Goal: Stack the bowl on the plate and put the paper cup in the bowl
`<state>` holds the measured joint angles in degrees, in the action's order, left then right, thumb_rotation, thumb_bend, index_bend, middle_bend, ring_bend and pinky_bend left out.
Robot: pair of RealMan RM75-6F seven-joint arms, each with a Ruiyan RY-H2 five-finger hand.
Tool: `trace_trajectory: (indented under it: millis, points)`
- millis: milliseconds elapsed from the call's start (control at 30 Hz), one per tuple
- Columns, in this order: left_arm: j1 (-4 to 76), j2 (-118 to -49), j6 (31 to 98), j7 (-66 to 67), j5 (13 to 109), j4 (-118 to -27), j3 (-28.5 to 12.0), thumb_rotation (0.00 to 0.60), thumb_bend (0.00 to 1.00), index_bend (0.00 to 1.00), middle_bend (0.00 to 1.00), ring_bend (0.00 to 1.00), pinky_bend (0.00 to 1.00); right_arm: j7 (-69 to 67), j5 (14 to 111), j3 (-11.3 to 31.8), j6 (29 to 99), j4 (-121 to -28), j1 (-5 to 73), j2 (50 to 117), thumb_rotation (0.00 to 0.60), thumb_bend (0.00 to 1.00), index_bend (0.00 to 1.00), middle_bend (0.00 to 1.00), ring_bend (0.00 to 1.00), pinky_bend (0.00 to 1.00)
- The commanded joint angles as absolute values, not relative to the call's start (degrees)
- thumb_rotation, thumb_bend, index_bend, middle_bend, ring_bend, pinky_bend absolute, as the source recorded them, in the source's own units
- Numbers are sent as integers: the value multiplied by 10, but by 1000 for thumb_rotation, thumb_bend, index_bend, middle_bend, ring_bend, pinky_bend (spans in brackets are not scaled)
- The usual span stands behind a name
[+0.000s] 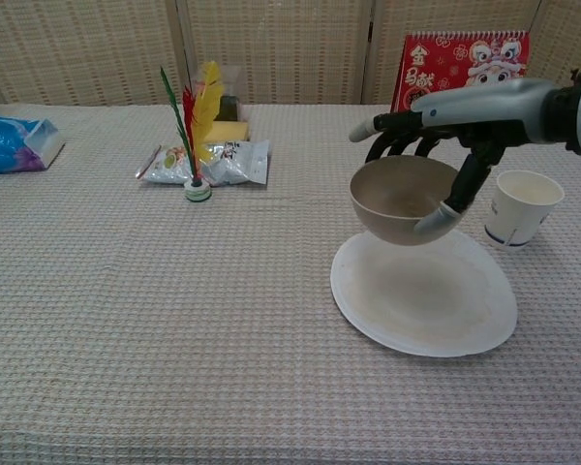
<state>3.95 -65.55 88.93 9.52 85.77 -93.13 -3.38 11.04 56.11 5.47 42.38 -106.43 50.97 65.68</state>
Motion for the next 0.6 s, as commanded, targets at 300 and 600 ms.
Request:
trace_trajectory:
  millis: [300,600]
  points:
    - [34,-654,899,98,866,-936,-31,600,315,0,0,0,259,159,545,8,426,-1037,500,693,600,280,0,161,175,432]
    - [33,-650,896,96,861,-939,-32,600,315,0,0,0,259,145,541,2,396,-997,503,718,600,204,0,124,164,432]
